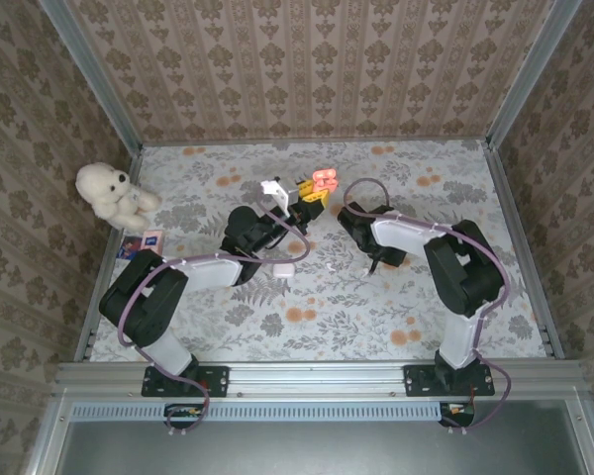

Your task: Insert wireless bluetooth earbuds into charging case

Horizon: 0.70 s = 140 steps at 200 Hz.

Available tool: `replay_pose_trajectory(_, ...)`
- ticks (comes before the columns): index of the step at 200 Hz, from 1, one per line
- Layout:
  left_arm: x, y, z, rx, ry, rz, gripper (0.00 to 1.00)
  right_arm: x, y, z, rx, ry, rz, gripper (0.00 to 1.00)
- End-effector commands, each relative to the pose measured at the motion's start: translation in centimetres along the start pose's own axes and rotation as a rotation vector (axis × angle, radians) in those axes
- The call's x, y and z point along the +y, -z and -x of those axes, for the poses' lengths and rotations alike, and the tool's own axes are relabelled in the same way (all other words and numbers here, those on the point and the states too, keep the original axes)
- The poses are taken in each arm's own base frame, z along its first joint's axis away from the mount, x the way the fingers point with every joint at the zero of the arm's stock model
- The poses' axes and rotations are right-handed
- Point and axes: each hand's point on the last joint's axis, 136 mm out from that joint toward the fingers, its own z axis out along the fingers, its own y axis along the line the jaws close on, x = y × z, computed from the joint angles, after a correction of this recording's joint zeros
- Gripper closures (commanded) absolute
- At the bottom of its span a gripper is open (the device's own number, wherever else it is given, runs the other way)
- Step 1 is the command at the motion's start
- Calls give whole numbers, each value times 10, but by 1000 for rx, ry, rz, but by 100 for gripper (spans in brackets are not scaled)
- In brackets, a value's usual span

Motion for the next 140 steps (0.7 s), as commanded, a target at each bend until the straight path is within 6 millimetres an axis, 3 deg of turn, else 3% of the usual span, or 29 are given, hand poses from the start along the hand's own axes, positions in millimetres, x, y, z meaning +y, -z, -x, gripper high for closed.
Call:
replay_pose_trajectory(1,-3,6,23,-65,-12,-13,100,-1,26,9,-14,-81,112,65)
replay_pose_trajectory(41,-5,10,26,-70,-14,-12,100,-1,36,12,-18,-43,222,53)
replay_pose_trajectory(107,-7,16,25,-64,-8,-18,100,-5,0,-21,133,-52,262,52)
replay_pose_trajectory(140,-8,16,23,-59,-6,-22,100,1,-13,-25,152,-36,285,52)
